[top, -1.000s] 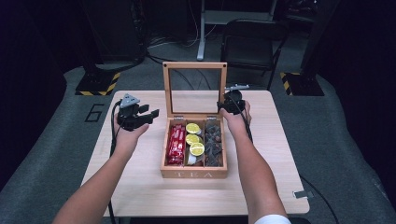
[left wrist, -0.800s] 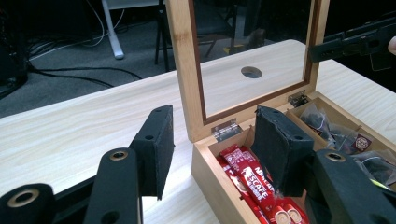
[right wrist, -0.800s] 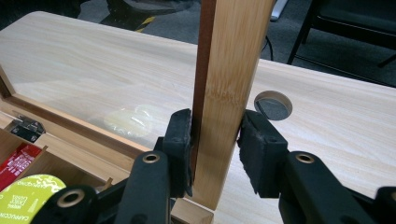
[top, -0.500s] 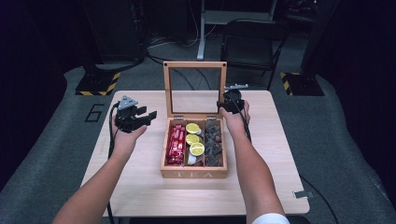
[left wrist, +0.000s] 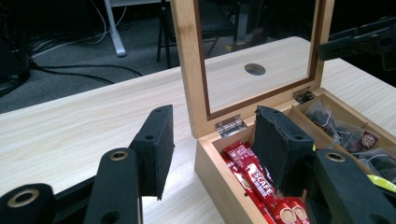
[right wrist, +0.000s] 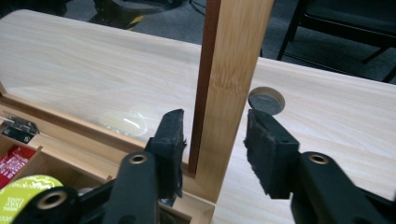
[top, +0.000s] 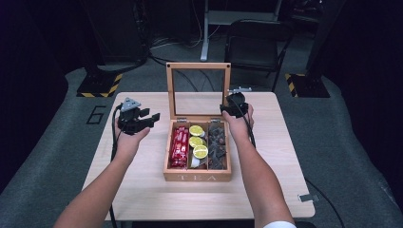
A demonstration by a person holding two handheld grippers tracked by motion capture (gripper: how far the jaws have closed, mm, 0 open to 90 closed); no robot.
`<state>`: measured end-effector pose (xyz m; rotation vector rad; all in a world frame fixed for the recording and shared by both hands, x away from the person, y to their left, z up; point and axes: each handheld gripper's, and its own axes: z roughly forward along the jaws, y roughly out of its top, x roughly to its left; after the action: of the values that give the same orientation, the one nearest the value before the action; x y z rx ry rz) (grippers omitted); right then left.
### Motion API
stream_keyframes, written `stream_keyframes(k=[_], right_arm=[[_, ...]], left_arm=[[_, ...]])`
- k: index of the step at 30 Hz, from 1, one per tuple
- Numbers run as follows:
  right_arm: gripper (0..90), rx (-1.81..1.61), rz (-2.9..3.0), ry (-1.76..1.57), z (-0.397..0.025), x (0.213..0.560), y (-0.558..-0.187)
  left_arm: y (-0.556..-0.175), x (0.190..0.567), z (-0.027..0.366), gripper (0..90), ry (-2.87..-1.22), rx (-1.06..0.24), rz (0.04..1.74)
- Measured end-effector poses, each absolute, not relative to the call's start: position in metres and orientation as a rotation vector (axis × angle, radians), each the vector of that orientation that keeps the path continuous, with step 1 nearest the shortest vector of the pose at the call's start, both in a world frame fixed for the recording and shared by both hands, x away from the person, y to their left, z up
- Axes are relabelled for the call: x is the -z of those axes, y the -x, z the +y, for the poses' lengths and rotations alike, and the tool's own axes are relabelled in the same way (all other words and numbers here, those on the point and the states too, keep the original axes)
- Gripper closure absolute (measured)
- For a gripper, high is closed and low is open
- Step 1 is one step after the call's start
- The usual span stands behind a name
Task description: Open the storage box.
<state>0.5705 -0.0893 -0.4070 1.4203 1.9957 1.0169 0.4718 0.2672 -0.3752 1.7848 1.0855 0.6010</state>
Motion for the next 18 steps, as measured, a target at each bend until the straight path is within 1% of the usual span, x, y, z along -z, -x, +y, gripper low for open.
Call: stream_keyframes(k=[7,18], right_arm=[[50.9,-1.041,2.023,-1.361,-0.095,0.402,-0.557],[48.7,-1.064,2.066,-1.296,-0.103,0.409,-0.532]], left_arm=[[-0.473,0.376,0.265,48.0,-1.785,-0.605,1.079],[-0.471,0.373,0.274,48.1,-1.763,-0.616,1.102]])
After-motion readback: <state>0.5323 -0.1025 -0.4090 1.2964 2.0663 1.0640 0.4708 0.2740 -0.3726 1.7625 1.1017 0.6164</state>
